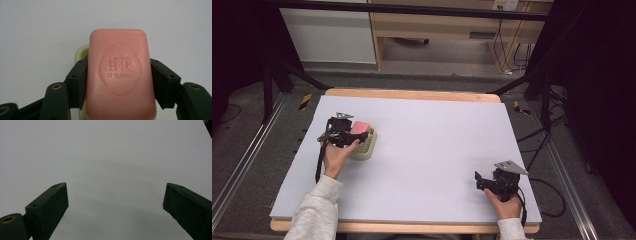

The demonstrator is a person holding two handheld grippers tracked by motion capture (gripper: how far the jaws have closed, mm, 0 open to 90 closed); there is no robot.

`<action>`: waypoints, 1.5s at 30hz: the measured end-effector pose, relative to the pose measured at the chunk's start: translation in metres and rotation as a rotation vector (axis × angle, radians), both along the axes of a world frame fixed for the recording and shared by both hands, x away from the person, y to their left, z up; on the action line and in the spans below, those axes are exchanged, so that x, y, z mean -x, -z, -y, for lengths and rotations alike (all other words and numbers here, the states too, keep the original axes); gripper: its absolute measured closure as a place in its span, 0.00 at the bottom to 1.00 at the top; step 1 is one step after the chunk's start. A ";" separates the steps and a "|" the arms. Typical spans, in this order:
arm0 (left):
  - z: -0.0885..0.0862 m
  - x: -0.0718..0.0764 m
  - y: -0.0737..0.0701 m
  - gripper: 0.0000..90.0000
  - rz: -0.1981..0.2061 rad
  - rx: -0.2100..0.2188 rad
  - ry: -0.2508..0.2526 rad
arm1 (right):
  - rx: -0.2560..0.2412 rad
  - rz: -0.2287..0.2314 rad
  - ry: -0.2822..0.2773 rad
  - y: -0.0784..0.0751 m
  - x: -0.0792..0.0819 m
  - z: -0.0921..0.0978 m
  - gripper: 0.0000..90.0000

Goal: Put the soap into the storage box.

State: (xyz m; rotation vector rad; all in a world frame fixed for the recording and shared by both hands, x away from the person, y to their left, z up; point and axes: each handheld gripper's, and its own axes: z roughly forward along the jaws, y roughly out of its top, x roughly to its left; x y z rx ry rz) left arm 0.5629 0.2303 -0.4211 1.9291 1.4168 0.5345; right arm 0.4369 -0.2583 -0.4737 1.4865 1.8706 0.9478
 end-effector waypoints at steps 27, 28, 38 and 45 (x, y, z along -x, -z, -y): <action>0.007 -0.005 0.023 0.42 -0.058 -0.059 -0.012 | -0.004 0.000 -0.001 -0.001 0.001 0.000 0.07; 0.007 -0.005 0.023 0.42 -0.058 -0.059 -0.012 | -0.004 0.000 -0.001 -0.001 0.001 0.000 0.07; 0.009 -0.007 0.028 0.42 -0.077 -0.067 -0.014 | -0.001 -0.002 -0.002 -0.001 0.001 0.000 0.07; 0.009 -0.007 0.029 0.41 -0.076 -0.068 -0.016 | -0.002 -0.002 -0.002 -0.001 0.000 0.000 0.07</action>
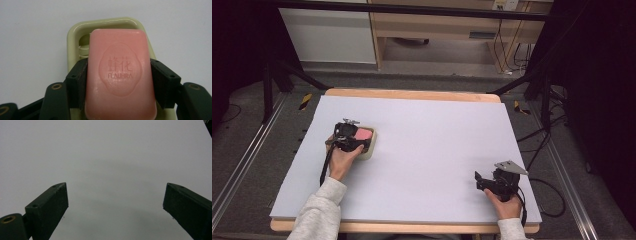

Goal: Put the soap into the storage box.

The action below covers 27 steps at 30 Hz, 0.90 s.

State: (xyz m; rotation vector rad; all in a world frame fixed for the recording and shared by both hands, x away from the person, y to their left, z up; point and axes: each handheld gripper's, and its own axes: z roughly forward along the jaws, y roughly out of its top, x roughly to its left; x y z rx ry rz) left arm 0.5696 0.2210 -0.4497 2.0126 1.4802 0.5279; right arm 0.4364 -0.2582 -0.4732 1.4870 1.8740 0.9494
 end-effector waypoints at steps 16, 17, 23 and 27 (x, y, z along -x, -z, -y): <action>-0.001 0.011 -0.021 0.35 0.085 0.052 0.021 | -0.003 0.003 0.002 0.000 0.000 0.000 0.07; 0.000 0.012 -0.022 0.35 0.090 0.054 0.025 | -0.002 0.003 0.002 0.000 0.000 0.001 0.07; 0.000 0.025 -0.034 0.32 0.132 0.054 0.050 | -0.005 0.004 0.010 0.000 0.001 0.003 0.07; -0.003 0.032 -0.036 0.31 0.159 0.088 0.060 | -0.011 0.005 0.012 -0.001 0.002 0.004 0.07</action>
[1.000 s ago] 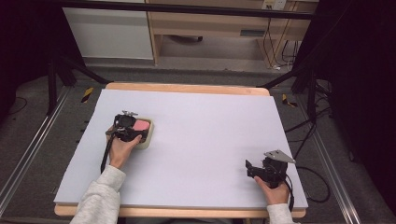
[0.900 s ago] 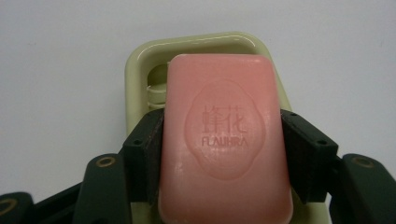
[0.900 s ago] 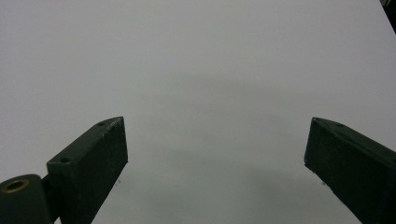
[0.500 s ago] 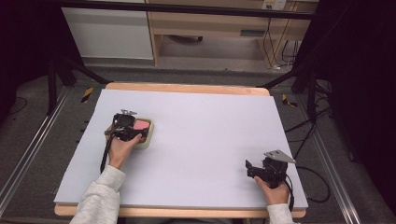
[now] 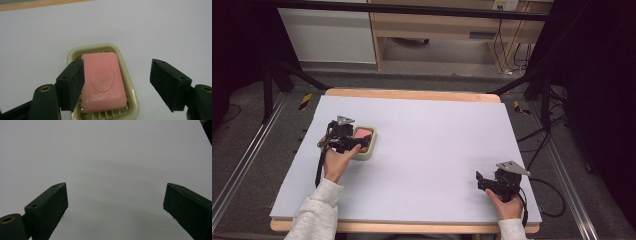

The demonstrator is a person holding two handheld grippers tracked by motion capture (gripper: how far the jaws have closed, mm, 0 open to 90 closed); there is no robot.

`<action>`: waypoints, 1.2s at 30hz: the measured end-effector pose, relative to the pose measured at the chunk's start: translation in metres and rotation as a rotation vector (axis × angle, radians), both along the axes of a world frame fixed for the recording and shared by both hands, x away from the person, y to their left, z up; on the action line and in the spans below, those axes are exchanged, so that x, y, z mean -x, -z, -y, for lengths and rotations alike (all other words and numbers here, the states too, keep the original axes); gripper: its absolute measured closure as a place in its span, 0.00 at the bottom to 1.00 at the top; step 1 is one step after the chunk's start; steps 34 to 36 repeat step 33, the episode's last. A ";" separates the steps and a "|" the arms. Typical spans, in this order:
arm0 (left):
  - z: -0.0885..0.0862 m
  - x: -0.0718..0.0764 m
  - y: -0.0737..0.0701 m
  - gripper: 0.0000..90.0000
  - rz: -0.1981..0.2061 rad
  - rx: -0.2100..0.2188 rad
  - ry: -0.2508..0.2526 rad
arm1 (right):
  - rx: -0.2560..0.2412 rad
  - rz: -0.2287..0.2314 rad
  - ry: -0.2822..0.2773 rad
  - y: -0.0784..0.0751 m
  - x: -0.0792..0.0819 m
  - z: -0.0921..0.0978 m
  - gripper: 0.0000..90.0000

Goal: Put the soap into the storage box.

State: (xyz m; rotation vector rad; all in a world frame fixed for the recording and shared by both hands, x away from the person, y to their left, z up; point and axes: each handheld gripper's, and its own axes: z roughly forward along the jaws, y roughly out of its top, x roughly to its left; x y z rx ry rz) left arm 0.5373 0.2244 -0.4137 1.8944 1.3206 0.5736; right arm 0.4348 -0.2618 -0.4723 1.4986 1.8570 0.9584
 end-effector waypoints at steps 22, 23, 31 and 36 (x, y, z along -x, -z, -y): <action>-0.057 0.069 0.026 0.24 0.077 0.035 -0.016 | -0.006 -0.011 0.035 0.000 0.003 0.010 0.05; -0.062 0.073 0.029 0.24 0.071 0.025 -0.022 | -0.007 -0.012 0.035 0.001 0.003 0.011 0.05; -0.078 0.084 0.043 0.23 0.038 0.015 -0.045 | -0.007 -0.020 0.048 0.002 0.003 0.014 0.05; -0.080 0.086 0.047 0.23 0.033 0.009 -0.047 | -0.006 -0.020 0.050 0.002 0.003 0.015 0.05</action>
